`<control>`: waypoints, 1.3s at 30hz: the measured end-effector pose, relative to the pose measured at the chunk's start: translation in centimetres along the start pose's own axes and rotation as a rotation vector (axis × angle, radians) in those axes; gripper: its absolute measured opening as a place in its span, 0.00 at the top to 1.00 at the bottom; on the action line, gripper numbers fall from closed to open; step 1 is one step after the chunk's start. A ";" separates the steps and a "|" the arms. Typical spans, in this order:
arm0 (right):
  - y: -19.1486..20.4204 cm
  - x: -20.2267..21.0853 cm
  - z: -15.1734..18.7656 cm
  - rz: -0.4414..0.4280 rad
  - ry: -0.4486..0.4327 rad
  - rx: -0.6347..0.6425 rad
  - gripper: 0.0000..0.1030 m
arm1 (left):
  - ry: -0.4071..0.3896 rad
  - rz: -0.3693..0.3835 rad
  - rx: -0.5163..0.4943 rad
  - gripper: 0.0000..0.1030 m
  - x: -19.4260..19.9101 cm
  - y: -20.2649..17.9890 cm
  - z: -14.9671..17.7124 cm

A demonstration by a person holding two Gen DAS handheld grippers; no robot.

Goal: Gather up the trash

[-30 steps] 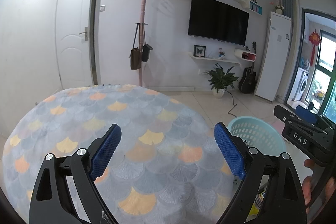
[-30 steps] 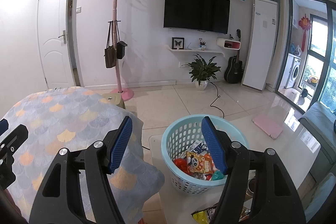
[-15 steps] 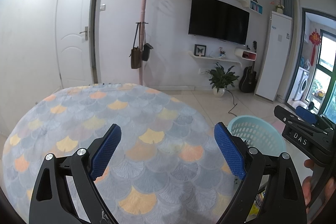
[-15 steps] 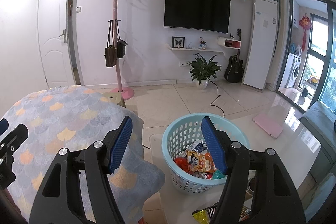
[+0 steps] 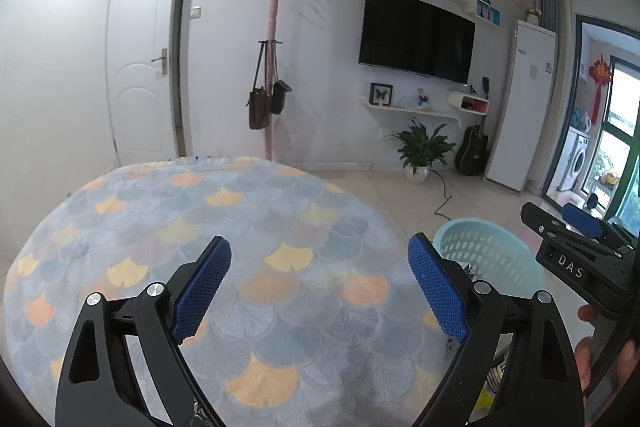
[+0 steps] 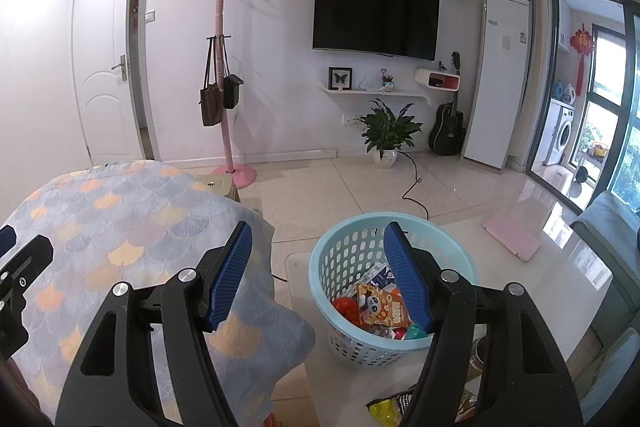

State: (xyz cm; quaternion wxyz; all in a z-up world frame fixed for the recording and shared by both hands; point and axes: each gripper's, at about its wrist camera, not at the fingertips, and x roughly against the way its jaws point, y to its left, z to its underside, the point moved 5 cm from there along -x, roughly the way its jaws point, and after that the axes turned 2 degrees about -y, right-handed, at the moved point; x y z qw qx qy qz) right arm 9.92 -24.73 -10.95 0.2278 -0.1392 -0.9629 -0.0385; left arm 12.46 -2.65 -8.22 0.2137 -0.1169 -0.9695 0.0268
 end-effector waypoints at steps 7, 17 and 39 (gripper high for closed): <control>0.0 -0.1 0.2 -0.002 -0.002 -0.002 0.37 | -0.002 -0.004 -0.003 0.15 -0.1 0.1 0.1; 0.2 -0.1 0.3 -0.006 -0.005 0.001 0.37 | -0.005 -0.007 0.001 0.15 0.0 0.3 0.4; 0.3 -0.1 -0.3 -0.019 -0.007 0.015 0.37 | -0.017 -0.067 -0.020 0.15 0.1 0.7 -0.1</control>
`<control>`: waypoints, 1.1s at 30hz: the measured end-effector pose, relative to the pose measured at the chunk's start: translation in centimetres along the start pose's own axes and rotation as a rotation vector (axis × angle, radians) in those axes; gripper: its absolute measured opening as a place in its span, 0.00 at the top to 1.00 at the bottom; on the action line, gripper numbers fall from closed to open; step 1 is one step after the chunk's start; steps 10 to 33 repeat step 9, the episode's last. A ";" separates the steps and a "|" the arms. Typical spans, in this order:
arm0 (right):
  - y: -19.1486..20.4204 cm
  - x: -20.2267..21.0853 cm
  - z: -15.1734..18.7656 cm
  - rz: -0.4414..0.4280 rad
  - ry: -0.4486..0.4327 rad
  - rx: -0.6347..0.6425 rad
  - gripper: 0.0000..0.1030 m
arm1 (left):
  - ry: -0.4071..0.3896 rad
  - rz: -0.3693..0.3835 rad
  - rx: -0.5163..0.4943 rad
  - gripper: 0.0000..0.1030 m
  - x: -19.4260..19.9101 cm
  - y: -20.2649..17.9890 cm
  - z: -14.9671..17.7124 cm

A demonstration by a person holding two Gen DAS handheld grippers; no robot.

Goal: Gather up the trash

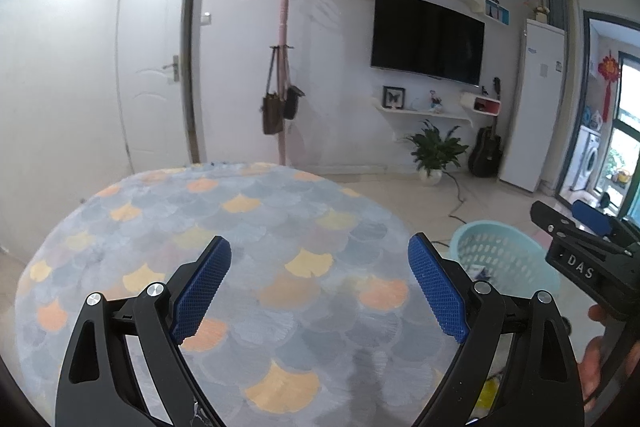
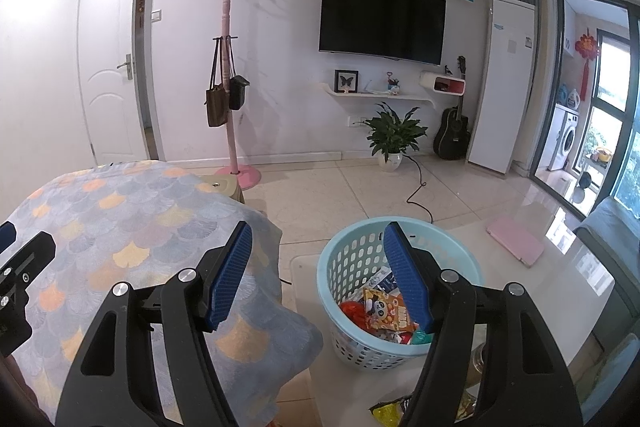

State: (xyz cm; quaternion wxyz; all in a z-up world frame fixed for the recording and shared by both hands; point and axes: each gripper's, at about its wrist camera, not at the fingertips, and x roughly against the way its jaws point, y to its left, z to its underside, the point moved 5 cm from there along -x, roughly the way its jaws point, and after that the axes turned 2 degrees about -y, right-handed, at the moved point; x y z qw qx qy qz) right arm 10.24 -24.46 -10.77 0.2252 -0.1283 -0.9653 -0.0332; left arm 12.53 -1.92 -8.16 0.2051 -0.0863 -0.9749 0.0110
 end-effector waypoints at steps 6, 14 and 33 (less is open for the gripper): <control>0.2 0.0 0.0 -0.004 0.002 0.005 0.37 | 0.041 0.031 0.037 0.15 -0.4 0.7 -0.1; 0.4 0.1 -0.1 -0.005 0.000 0.009 0.37 | 0.030 0.025 0.030 0.15 -0.1 0.8 -0.2; 0.4 0.1 -0.1 -0.005 0.000 0.009 0.37 | 0.030 0.025 0.030 0.15 -0.1 0.8 -0.2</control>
